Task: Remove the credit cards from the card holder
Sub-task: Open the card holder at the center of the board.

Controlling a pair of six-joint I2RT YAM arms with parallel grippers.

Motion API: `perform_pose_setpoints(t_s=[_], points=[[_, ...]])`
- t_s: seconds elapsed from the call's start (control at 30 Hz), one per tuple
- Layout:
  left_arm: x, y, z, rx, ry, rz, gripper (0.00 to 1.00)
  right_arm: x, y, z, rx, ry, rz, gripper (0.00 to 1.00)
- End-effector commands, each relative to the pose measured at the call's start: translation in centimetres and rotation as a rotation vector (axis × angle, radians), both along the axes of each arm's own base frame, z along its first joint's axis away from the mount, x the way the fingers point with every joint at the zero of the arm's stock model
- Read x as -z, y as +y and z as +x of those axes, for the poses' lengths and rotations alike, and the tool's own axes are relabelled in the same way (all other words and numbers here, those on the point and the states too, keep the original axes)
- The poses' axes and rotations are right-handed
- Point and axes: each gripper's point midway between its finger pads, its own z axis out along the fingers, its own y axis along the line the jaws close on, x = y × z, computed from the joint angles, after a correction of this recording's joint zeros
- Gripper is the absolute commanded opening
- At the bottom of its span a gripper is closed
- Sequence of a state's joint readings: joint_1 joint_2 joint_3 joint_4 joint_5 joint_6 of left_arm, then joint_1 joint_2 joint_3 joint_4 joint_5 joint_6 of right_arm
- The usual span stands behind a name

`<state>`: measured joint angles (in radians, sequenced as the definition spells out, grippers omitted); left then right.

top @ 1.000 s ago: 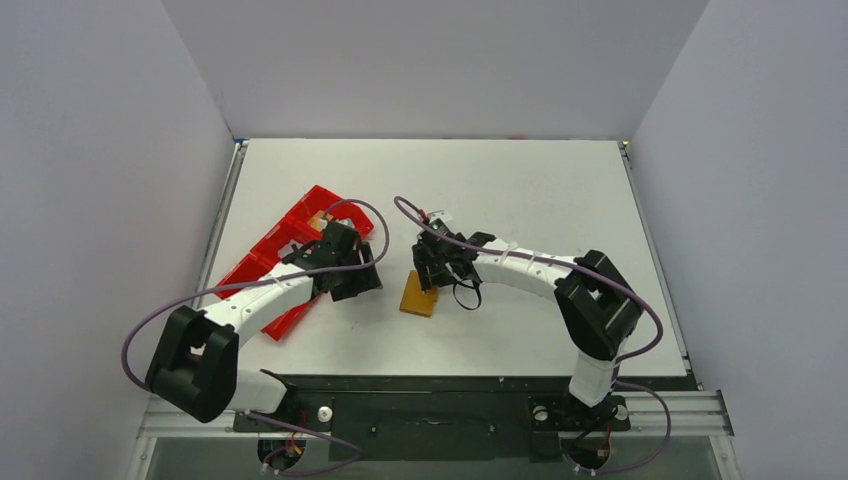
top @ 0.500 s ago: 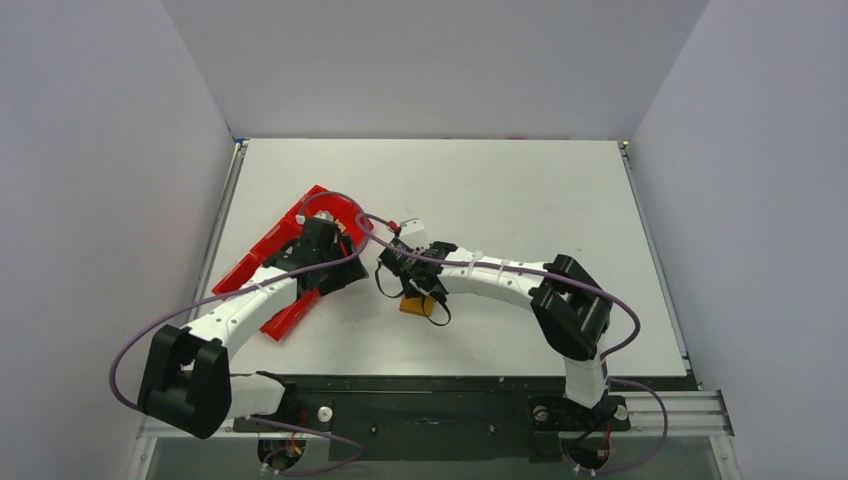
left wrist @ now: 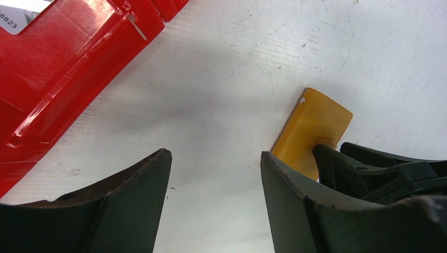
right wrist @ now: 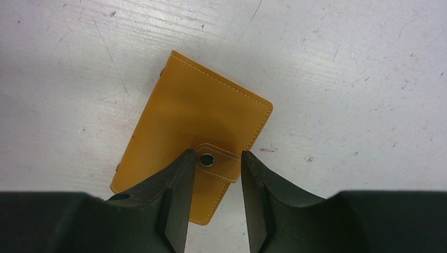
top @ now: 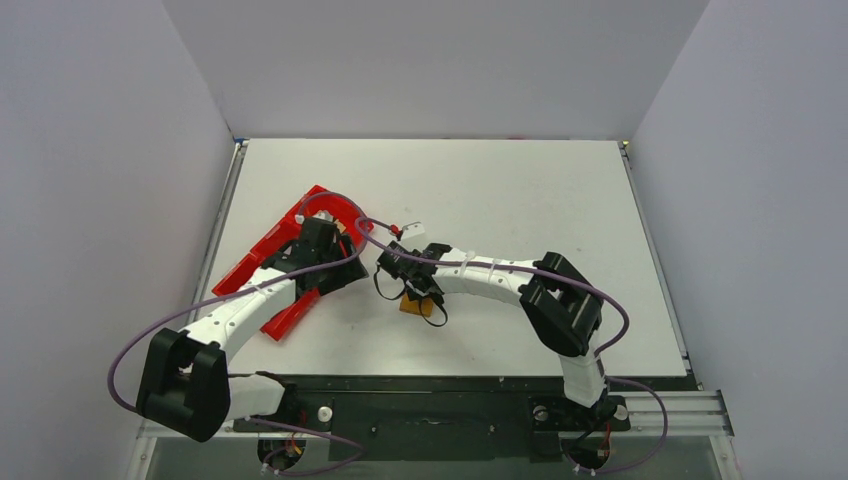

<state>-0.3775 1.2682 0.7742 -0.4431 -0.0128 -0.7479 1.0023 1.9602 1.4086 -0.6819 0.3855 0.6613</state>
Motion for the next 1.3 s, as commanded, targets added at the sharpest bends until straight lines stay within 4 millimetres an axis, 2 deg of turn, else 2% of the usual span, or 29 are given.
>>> perform_pose_setpoints(t_s=[0.0,0.43,0.67,0.83,1.03,1.17,1.27], points=[[-0.9,-0.3,0.7,0.007,-0.044,-0.025,0.61,-1.4,1.3,1.1,0.011,-0.053,0.038,0.34],[-0.6,-0.9,0.8,0.022,-0.031,-0.043,0.61,-1.1,2.1,0.9,-0.003,-0.042,0.072,0.35],[-0.4,-1.0,0.8,0.024,-0.026,-0.047,0.61,0.6,1.4,0.5,0.012,-0.006,0.058,0.34],[-0.2,-1.0,0.6,0.025,-0.021,-0.049,0.61,1.7,0.1,0.0,0.040,0.016,0.060,0.21],[0.5,-1.6,0.6,0.032,-0.003,-0.072,0.60,2.5,-0.9,-0.6,0.063,0.039,0.082,0.11],[1.0,-2.9,0.3,0.055,0.004,-0.089,0.58,2.9,-1.3,-0.8,0.074,0.052,0.109,0.01],[1.9,-4.8,-0.4,0.095,0.028,-0.089,0.55,3.0,-1.4,-1.0,0.075,0.066,0.141,0.00]])
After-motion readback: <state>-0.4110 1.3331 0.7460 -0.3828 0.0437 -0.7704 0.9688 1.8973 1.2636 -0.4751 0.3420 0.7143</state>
